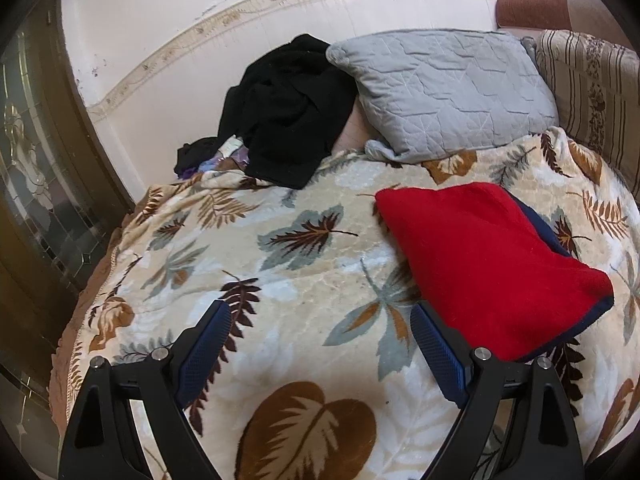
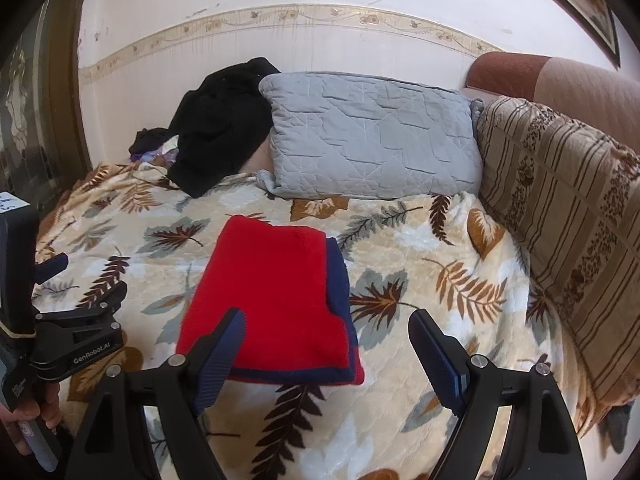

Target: Fold small clothes

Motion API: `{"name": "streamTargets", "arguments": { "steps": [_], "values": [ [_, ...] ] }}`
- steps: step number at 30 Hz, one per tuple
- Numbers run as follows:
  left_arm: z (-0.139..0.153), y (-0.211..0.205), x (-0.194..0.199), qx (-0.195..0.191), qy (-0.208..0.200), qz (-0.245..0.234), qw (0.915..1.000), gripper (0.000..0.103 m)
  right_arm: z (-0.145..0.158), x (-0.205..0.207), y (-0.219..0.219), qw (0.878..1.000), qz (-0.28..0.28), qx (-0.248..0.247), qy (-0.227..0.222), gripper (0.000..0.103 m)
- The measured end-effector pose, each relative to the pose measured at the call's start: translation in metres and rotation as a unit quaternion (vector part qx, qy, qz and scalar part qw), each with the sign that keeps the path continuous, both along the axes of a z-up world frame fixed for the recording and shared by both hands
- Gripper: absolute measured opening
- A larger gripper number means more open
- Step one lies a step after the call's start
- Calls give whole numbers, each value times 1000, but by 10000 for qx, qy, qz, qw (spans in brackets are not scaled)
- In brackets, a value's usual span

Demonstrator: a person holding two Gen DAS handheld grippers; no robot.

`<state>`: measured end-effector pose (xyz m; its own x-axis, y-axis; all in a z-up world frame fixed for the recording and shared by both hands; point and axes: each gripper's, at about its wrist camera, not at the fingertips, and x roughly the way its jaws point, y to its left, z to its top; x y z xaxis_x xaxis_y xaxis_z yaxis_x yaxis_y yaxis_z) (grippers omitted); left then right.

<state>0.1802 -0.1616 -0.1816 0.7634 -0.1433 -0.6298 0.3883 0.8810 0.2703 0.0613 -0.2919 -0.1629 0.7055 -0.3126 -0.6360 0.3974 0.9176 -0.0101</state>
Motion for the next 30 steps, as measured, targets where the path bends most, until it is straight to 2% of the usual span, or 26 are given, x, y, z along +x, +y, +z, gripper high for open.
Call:
{"name": "streamTargets", "arguments": {
  "steps": [14, 22, 24, 26, 27, 29, 30],
  "values": [
    [-2, -24, 23, -55, 86, 45, 9999, 91, -18, 20, -13, 9998, 42, 88, 144, 86],
    [-30, -23, 28, 89, 234, 69, 9997, 91, -33, 25, -17, 9994, 47, 271, 210, 86],
    [-39, -23, 28, 91, 370, 22, 9993, 91, -40, 27, -19, 9982, 186, 527, 223, 86],
    [-50, -26, 30, 71, 704, -150, 9974, 91, -51, 29, -24, 9947, 348, 916, 307, 82],
    [-56, -26, 31, 62, 859, -201, 9961, 91, -60, 30, -30, 9917, 358, 1181, 358, 78],
    [-69, -29, 35, 108, 1200, -274, 9923, 91, -78, 34, -43, 9819, 374, 1785, 507, 57],
    [-74, -30, 36, 147, 1252, -291, 9916, 91, -87, 34, -51, 9755, 340, 2103, 552, 55]
  ]
}}
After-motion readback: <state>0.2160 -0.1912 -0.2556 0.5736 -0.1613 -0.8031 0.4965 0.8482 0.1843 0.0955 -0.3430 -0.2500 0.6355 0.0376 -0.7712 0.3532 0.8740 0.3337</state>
